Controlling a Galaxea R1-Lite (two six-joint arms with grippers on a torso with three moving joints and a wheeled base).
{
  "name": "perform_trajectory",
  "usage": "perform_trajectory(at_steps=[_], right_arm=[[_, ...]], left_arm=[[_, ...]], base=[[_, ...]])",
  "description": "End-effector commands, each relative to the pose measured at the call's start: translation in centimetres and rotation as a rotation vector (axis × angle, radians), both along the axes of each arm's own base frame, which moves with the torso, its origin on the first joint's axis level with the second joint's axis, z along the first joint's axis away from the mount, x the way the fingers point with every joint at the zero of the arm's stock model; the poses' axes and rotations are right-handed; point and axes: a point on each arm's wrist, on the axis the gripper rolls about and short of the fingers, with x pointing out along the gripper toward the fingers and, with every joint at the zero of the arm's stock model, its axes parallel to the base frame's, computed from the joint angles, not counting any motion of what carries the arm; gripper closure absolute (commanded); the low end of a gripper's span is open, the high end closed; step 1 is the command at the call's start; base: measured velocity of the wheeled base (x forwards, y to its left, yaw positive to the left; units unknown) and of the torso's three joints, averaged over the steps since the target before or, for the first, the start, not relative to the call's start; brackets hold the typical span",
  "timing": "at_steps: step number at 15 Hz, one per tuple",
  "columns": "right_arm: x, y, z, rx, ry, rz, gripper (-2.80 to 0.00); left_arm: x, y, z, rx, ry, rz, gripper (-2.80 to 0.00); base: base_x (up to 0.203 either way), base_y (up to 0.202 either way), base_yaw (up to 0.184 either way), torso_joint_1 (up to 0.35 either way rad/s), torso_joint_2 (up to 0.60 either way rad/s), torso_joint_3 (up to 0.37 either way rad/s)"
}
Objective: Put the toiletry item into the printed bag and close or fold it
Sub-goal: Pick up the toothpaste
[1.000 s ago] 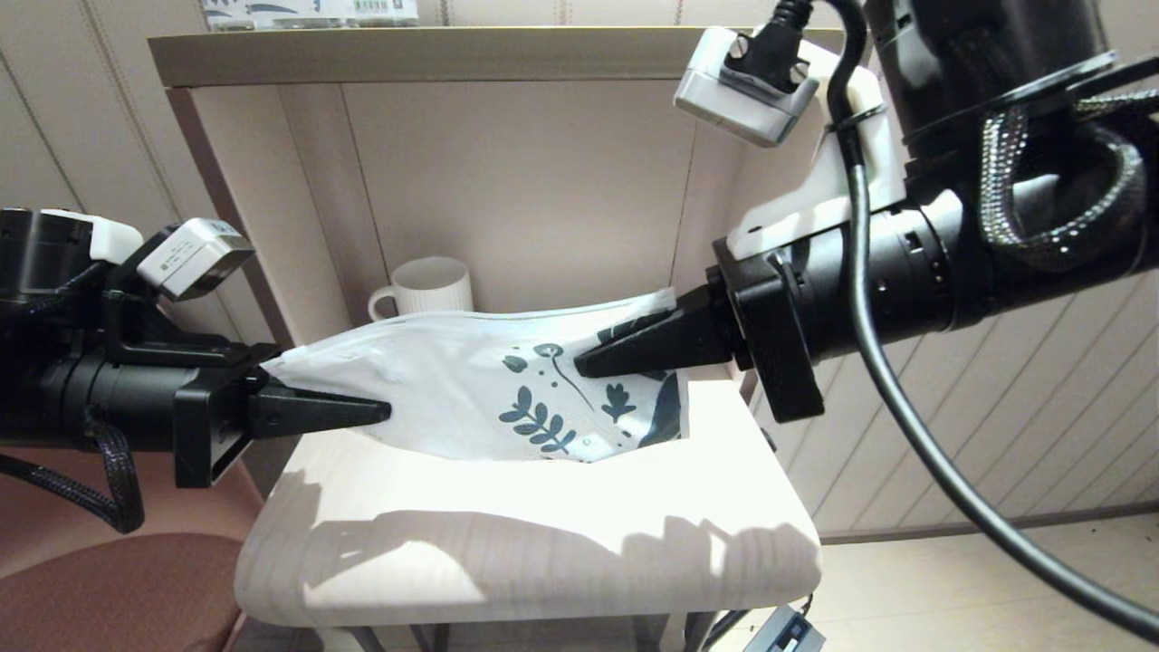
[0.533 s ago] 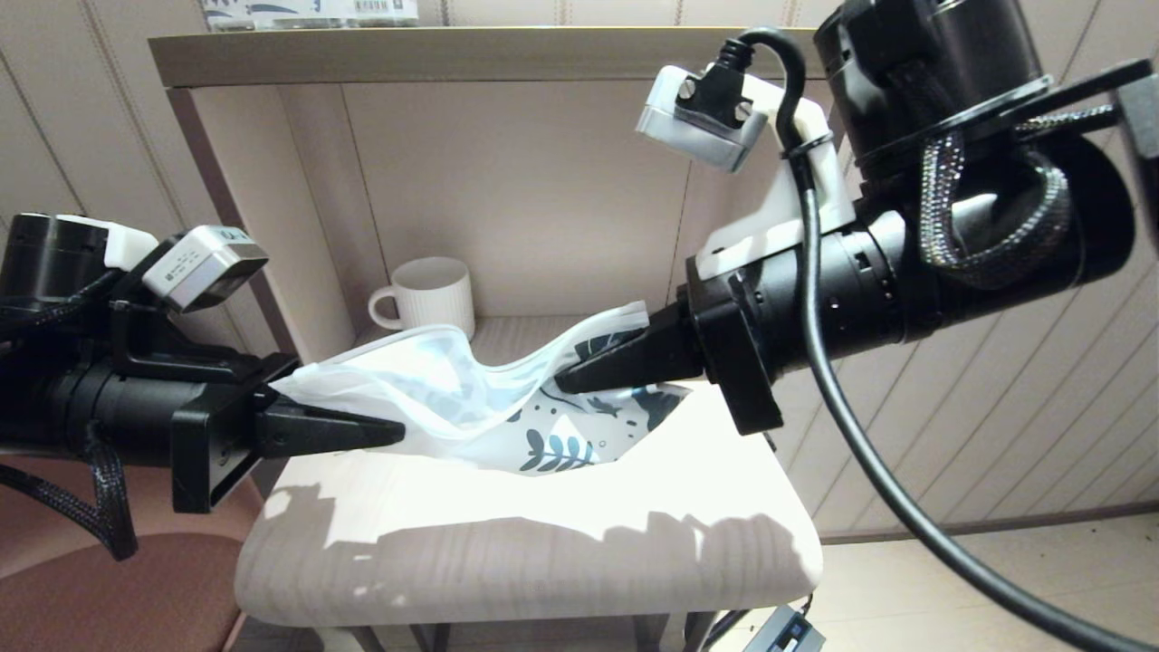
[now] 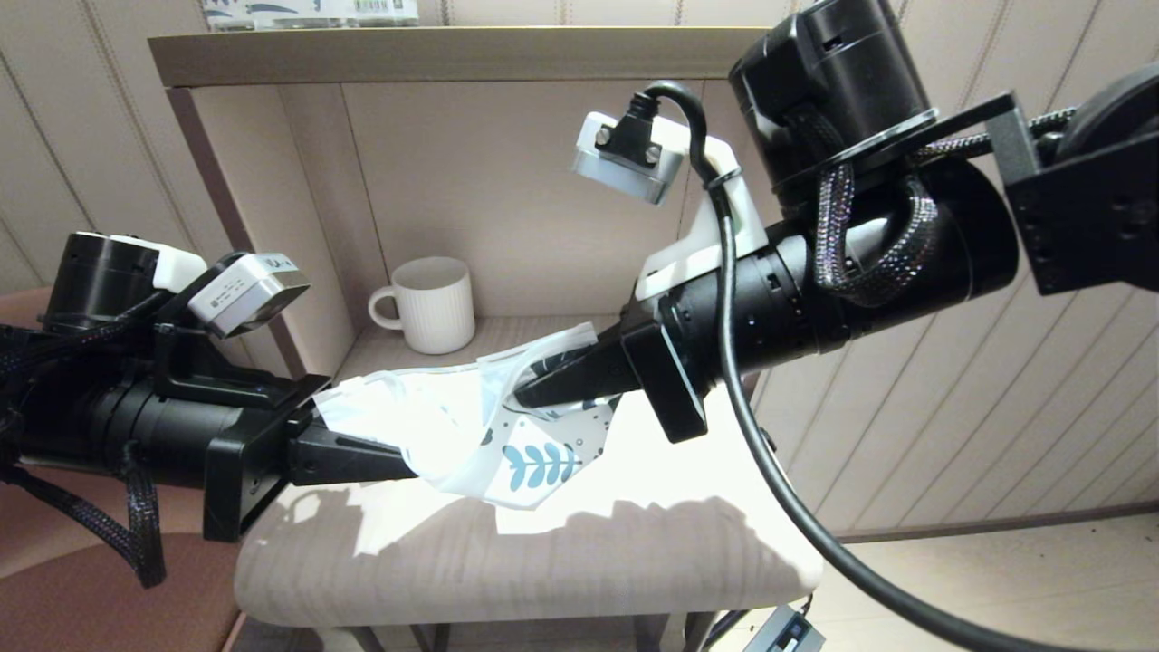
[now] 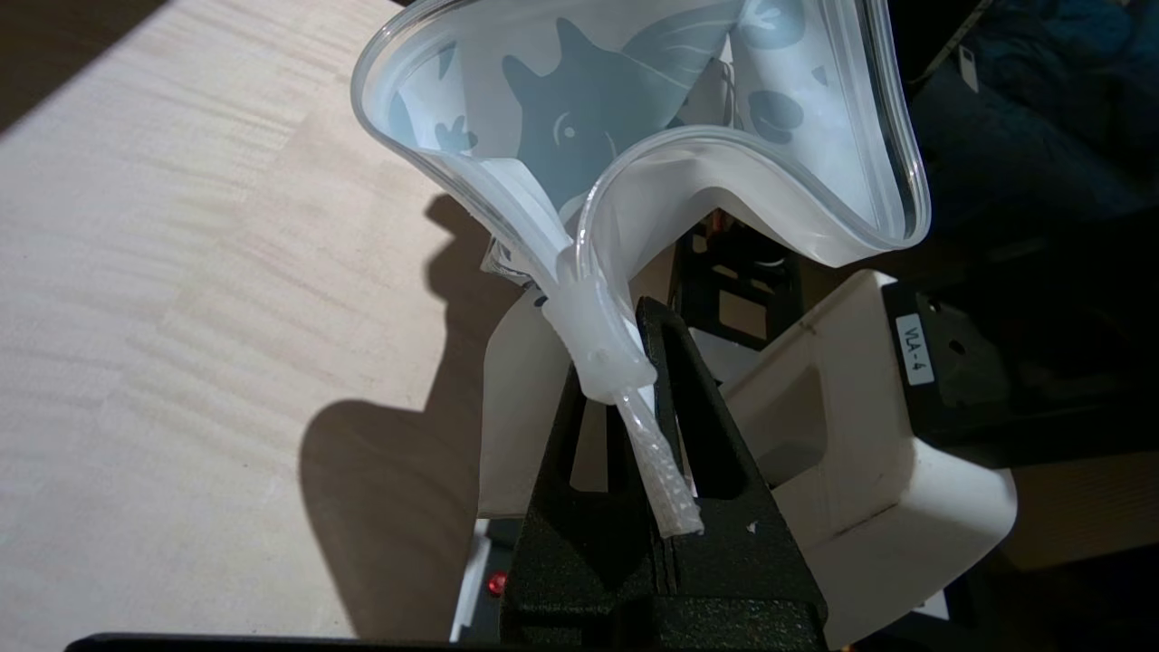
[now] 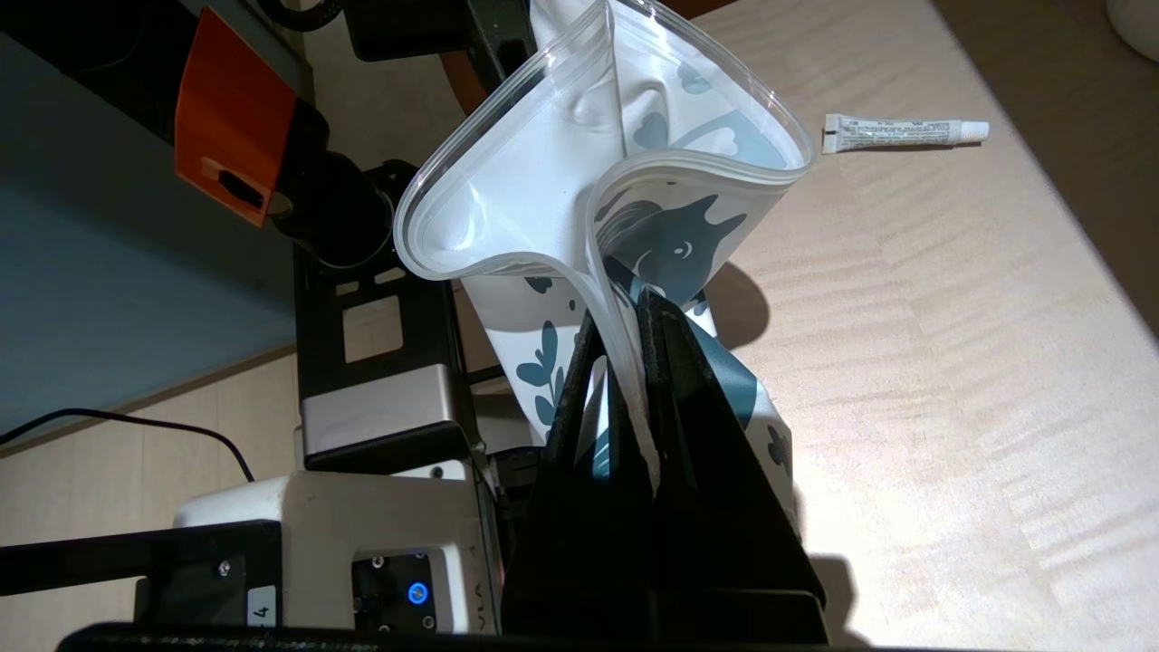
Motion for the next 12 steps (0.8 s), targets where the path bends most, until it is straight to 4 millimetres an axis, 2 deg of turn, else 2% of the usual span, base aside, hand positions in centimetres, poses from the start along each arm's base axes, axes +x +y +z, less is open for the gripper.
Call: perform_trajectory(at_steps=[1, 6, 7, 10, 12], right_arm=[[-0.1, -0.2, 0.1, 0.000, 0.001, 0.001, 0.00], [-0.8, -1.3, 0.8, 0.014, -0.014, -0.010, 0.00], [-0.9, -1.4, 0.9, 0.016, -0.016, -0.009, 0.00], [-1.0, -1.4, 0.9, 0.014, -0.016, -0.009, 0.00], [-1.2, -1.8, 1.1, 0.017, -0.022, -0.011, 0.00]], left_arm=[[0.0, 0.0, 0.1, -0.004, -0.004, -0.006, 0.00], [-0.2, 0.1, 0.2, 0.024, -0.023, 0.035, 0.00], [-0.2, 0.1, 0.2, 0.025, -0.023, 0.035, -2.80], [-0.4, 0.2, 0.3, 0.024, -0.028, 0.037, -2.80], [-0.4, 0.4, -0.4, 0.033, -0.049, 0.033, -2.80]], base=[[0.000, 0.000, 0.000, 0.000, 0.00, 0.000], [0.000, 0.000, 0.000, 0.000, 0.00, 0.000], [0.000, 0.000, 0.000, 0.000, 0.00, 0.000], [0.000, 0.000, 0.000, 0.000, 0.00, 0.000], [0.000, 0.000, 0.000, 0.000, 0.00, 0.000]])
